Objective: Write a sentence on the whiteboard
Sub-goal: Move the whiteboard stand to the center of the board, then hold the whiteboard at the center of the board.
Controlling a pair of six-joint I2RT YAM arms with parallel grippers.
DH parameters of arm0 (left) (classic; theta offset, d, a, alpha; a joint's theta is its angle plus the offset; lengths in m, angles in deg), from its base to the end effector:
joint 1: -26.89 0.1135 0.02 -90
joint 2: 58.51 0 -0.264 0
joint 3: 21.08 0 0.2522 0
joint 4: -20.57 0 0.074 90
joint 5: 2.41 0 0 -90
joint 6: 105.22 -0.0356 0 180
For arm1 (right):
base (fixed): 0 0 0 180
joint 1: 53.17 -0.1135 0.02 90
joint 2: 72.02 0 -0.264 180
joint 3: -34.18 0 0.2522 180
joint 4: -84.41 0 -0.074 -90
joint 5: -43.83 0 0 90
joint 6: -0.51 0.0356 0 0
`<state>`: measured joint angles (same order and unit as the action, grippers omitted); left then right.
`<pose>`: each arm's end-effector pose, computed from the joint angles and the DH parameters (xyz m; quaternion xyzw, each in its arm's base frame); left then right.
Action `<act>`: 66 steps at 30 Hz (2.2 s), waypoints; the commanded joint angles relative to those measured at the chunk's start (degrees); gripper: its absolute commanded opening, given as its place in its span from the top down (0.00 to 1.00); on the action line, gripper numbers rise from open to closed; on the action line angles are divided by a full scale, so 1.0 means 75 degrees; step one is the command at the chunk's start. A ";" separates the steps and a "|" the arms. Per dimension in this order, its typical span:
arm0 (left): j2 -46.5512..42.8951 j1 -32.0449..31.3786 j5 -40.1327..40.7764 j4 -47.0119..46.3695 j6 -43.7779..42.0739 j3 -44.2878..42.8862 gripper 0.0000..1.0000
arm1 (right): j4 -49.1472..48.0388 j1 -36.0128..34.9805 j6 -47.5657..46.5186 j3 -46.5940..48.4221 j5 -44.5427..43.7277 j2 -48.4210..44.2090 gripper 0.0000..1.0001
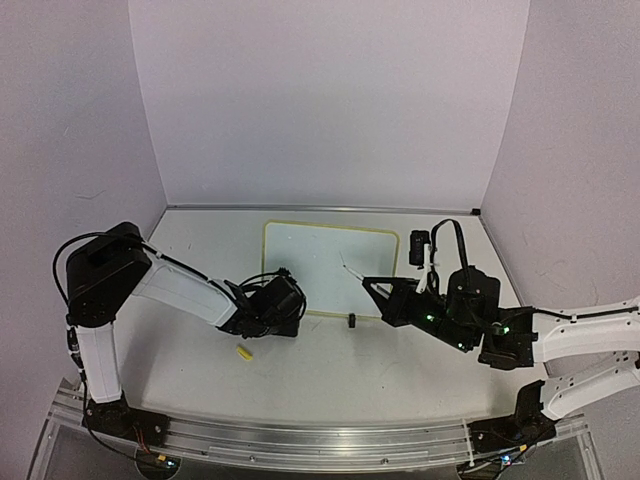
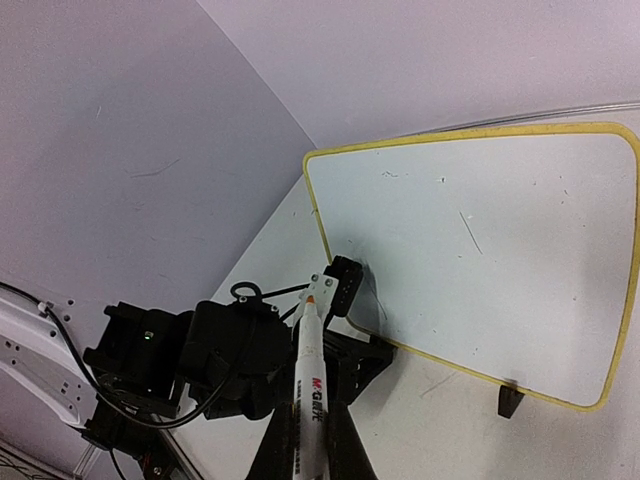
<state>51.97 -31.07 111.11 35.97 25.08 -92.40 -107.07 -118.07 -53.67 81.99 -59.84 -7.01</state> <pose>0.2082 -0.3059 0.1147 0.0819 0.9310 -0.0983 0.3418 0.1168 0.2296 0.2674 -0.1075 0.7327 0.4567 0.4930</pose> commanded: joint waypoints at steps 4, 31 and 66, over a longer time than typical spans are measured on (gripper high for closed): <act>0.0088 -0.0457 0.0524 0.1046 0.1278 -0.0436 1.00 | -0.0169 -0.0025 -0.0011 -0.0095 -0.0164 -0.0068 1.00; -0.0561 -0.1610 0.0208 0.1648 0.3564 -0.0481 0.51 | -0.0153 -0.0027 0.0075 -0.0626 -0.0277 -0.0945 1.00; -0.3616 0.4068 -0.7748 0.4454 -0.3599 -0.2045 0.15 | 0.0176 -0.0008 -0.0610 0.0419 0.0850 -0.0419 1.00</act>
<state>21.98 -5.12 65.82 69.30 5.54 -105.54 -103.72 -118.07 -56.42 81.65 -58.07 -12.55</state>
